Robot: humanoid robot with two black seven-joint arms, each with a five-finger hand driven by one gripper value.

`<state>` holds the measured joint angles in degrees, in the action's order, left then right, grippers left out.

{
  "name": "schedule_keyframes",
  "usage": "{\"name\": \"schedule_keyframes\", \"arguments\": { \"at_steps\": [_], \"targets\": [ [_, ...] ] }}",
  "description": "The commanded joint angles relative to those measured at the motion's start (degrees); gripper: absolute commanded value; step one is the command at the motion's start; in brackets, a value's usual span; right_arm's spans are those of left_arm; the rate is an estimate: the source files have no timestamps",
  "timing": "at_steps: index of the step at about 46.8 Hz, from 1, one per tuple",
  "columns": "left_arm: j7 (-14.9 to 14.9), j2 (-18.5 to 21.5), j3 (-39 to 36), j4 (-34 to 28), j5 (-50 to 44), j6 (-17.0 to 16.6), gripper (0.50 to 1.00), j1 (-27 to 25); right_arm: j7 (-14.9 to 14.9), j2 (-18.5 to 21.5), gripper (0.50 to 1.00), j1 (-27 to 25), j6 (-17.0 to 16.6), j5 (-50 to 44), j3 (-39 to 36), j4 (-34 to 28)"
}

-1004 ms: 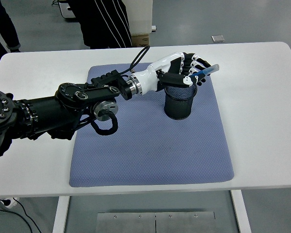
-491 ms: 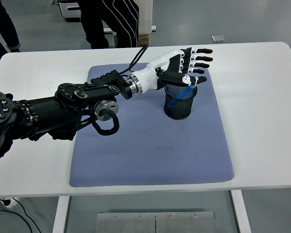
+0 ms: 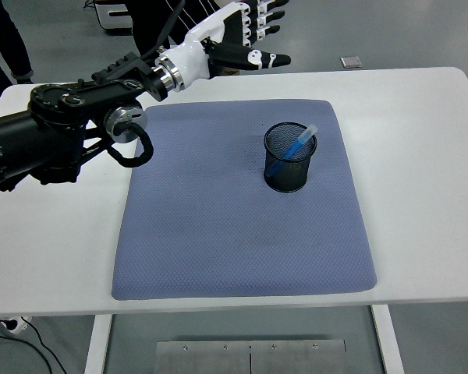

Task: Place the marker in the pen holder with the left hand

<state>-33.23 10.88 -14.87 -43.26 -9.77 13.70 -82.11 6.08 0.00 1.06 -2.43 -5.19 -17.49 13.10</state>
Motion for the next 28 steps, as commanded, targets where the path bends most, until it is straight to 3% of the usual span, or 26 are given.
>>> {"name": "schedule_keyframes", "arguments": {
  "at_steps": [1,11,18,28],
  "targets": [
    [0.0,2.82,0.19,0.19,-0.08,-0.07,1.0,0.46,-0.02,0.0,1.0,0.0,0.06,0.0,0.0,-0.01],
    [0.18,9.41,6.95,3.09,0.1,-0.16,1.0,8.37,-0.02,0.0,1.0,0.0,0.06,0.0,0.0,-0.01],
    [-0.08,10.91,11.96,5.11,-0.08,-0.16,1.0,15.31,-0.02,0.0,1.0,0.0,-0.03,0.0,0.0,-0.01],
    [0.0,16.8,21.9,5.99,0.1,0.54,1.0,24.19,-0.02,0.0,1.0,0.0,-0.03,0.0,0.0,-0.01]
  ]
}}
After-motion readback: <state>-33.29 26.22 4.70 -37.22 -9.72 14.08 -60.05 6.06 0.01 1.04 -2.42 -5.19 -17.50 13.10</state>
